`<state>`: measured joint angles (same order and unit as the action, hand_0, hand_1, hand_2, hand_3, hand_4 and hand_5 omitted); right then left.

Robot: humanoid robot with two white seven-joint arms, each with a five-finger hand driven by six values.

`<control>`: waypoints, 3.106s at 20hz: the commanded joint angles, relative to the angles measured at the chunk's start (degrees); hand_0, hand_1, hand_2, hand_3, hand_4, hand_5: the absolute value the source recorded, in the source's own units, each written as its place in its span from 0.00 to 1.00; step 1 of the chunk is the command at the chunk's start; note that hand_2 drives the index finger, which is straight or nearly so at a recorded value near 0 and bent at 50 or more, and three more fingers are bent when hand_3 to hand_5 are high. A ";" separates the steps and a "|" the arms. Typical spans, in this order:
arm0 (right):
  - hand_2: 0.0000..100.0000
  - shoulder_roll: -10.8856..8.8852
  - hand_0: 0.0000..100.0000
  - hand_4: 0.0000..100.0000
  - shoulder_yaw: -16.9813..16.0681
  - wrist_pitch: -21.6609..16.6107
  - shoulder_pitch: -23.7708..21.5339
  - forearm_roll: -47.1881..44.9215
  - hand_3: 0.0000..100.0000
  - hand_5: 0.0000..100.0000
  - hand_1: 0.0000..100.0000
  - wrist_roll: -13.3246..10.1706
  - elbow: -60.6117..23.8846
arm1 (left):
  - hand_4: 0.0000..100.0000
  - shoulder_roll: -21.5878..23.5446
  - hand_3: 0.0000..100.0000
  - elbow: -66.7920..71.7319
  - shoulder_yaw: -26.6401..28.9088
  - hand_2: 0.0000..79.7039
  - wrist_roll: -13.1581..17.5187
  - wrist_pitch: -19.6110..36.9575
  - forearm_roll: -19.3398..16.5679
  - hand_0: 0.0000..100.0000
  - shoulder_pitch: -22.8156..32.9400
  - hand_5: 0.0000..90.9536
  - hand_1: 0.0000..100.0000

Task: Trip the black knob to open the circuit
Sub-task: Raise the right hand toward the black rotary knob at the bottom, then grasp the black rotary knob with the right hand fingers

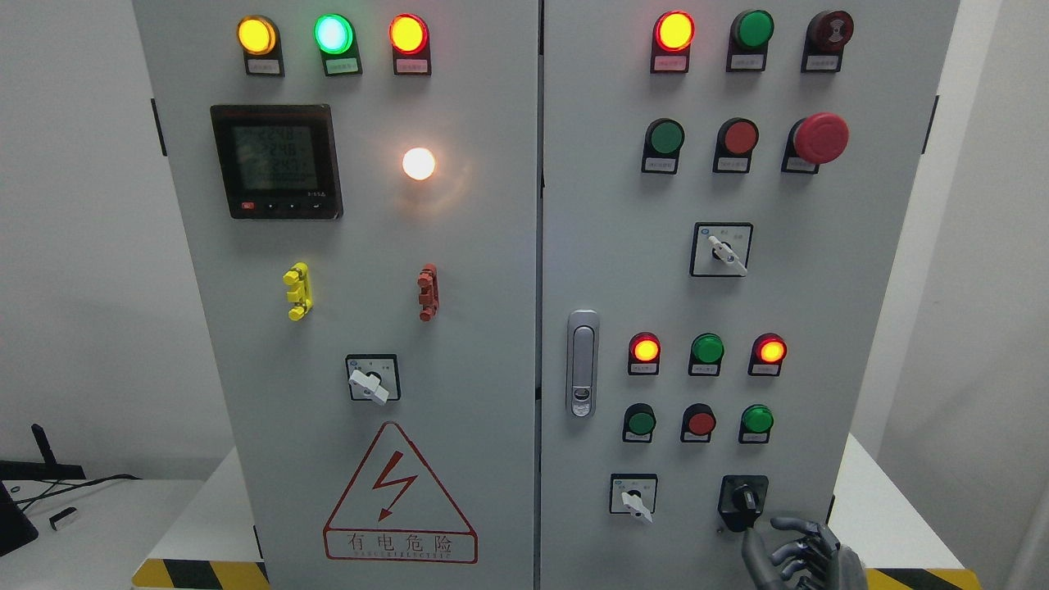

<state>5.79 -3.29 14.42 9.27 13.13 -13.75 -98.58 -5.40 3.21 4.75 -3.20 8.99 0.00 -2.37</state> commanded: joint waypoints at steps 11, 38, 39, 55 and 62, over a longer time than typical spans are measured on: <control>0.45 0.01 0.29 0.85 0.74 1.05 1.72 -0.03 0.76 0.98 0.74 0.12 0.93 | 0.00 -0.05 0.00 0.04 0.00 0.00 0.04 -0.03 -1.76 0.12 0.00 0.00 0.39; 0.49 0.10 0.28 0.86 1.27 1.14 2.07 -0.03 0.78 0.99 0.74 0.12 0.67 | 0.00 -0.05 0.00 0.04 0.00 0.00 0.04 -0.03 -1.76 0.12 0.00 0.00 0.39; 0.49 0.19 0.28 0.86 1.27 1.14 2.07 -0.03 0.79 0.99 0.74 0.04 0.67 | 0.00 0.04 0.00 0.04 0.00 0.00 0.04 -0.03 -1.76 0.12 0.00 0.00 0.39; 0.51 0.45 0.28 0.87 2.15 2.10 2.07 -0.12 0.80 0.99 0.73 0.03 0.76 | 0.00 -0.05 0.00 -0.05 0.00 0.00 0.04 -0.03 -1.76 0.12 0.00 0.00 0.39; 0.51 0.45 0.29 0.88 2.15 2.10 2.16 -0.38 0.81 0.99 0.72 -0.05 0.76 | 0.00 -0.05 0.00 0.04 0.00 0.00 0.04 -0.03 -1.76 0.12 0.00 0.00 0.39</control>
<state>6.12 -0.60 16.57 11.35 12.95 -13.92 -97.85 -5.41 3.21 4.75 -3.20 8.99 0.00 -2.37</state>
